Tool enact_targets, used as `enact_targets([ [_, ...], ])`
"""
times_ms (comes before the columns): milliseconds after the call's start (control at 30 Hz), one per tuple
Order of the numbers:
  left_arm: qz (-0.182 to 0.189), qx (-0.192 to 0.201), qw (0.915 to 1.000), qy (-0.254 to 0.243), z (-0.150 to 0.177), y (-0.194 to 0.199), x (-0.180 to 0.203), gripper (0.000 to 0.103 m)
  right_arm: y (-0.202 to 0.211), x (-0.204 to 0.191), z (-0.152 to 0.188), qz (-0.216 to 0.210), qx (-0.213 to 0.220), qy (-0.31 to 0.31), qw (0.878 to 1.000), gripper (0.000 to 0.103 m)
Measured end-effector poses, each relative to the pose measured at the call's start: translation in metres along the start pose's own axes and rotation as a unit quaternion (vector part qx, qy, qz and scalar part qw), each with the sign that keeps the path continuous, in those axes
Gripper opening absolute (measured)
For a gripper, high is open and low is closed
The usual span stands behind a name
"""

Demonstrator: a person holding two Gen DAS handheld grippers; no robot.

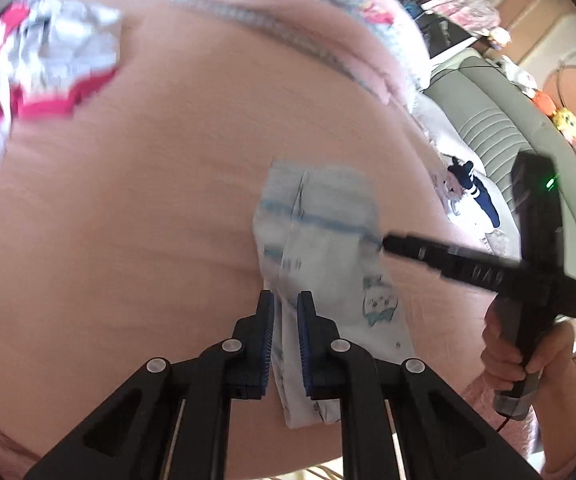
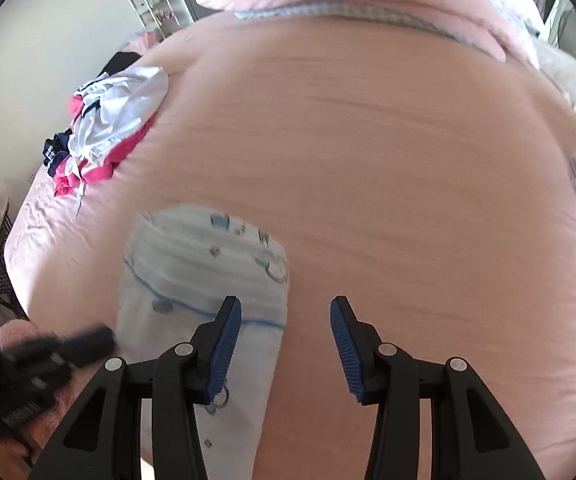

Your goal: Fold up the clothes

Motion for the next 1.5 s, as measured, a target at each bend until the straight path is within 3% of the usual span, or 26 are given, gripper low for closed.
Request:
enact_targets([
  [67,0.018,0.012,0.9997,-0.007,-0.012,0.000,0.000,0.010,0.002,-0.002,0.001,-0.020,0.009,-0.003,1.000,0.046],
  [133,0.049,-0.005,0.9987,-0.010,-0.023,-0.013,-0.005,0.010,-0.001,-0.007,-0.003,-0.018,0.010,0.005,1.000,0.046],
  [233,0.032,-0.041,0.9984,-0.021,-0.034,-0.051,-0.007,0.010,-0.016,-0.011,-0.014,0.002,-0.002,0.008,1.000,0.046],
  [300,0.008,-0.075,0.9971,-0.001,-0.041,-0.077,-0.014,0.010,-0.028,-0.003,-0.020,0.014,-0.016,-0.017,1.000,0.047],
  [333,0.016,-0.079,0.9966,0.018,-0.042,-0.080,-0.019,0.010,-0.029,0.006,-0.021,0.013,-0.022,-0.042,0.999,0.053],
  [400,0.021,-0.086,0.9954,0.038,-0.043,-0.080,-0.024,0.010,-0.029,0.018,-0.024,0.003,-0.022,-0.080,0.997,0.053],
  [500,0.006,-0.080,0.9967,0.012,-0.038,-0.062,-0.015,0.010,-0.027,0.021,-0.023,-0.001,-0.015,-0.087,0.996,0.053],
  [600,0.006,-0.066,0.9976,-0.021,-0.022,-0.041,-0.005,0.010,-0.009,0.020,-0.010,0.001,-0.007,-0.072,0.997,0.053],
  [733,-0.003,-0.085,0.9944,-0.062,0.010,-0.029,0.006,0.010,0.017,0.005,0.025,-0.019,0.006,-0.020,1.000,0.054],
  [867,-0.041,-0.107,0.9872,-0.111,0.021,-0.043,0.032,0.011,0.001,-0.009,0.072,0.043,-0.040,0.073,0.996,0.054],
  [933,-0.085,-0.111,0.9839,-0.111,0.026,-0.043,0.026,0.011,0.007,-0.009,0.073,0.039,-0.032,0.068,0.996,0.054],
  [967,-0.069,-0.102,0.9882,-0.091,0.026,-0.038,0.024,0.011,0.010,-0.009,0.074,0.038,-0.027,0.066,0.997,0.054],
  [1000,-0.029,-0.090,0.9931,-0.069,0.026,-0.031,0.025,0.011,0.013,-0.009,0.074,0.036,-0.023,0.063,0.997,0.054],
  [1067,0.048,-0.068,0.9951,-0.052,0.024,-0.020,0.034,0.012,0.019,-0.009,0.075,0.032,-0.015,0.058,0.998,0.054],
  [1100,0.054,-0.064,0.9944,-0.065,0.024,-0.019,0.040,0.012,0.022,-0.009,0.076,0.031,-0.011,0.056,0.998,0.055],
  [1167,0.026,-0.087,0.9911,-0.097,0.025,-0.033,0.048,0.013,0.028,-0.009,0.077,0.027,-0.003,0.051,0.998,0.055],
  [1233,-0.018,-0.144,0.9842,-0.101,0.032,-0.052,0.043,0.013,0.020,-0.008,0.077,0.028,-0.016,0.054,0.998,0.055],
  [1300,-0.011,-0.157,0.9833,-0.092,0.037,-0.045,0.038,0.018,0.011,-0.004,0.081,0.047,-0.039,0.055,0.997,0.055],
  [1367,-0.025,-0.182,0.9791,-0.088,0.045,-0.039,0.031,0.020,0.011,0.003,0.086,0.040,-0.044,0.039,0.998,0.055],
  [1500,-0.026,-0.161,0.9837,-0.076,0.045,-0.020,0.021,0.020,0.029,0.001,0.087,0.035,-0.020,0.054,0.998,0.055],
])
Point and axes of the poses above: each gripper's, at about its wrist camera, not at the fingertips, and y roughly against the way its jaws point, x to its right, z to its underside, the point moved 3 cm from there along -y, roughly the way its jaws point
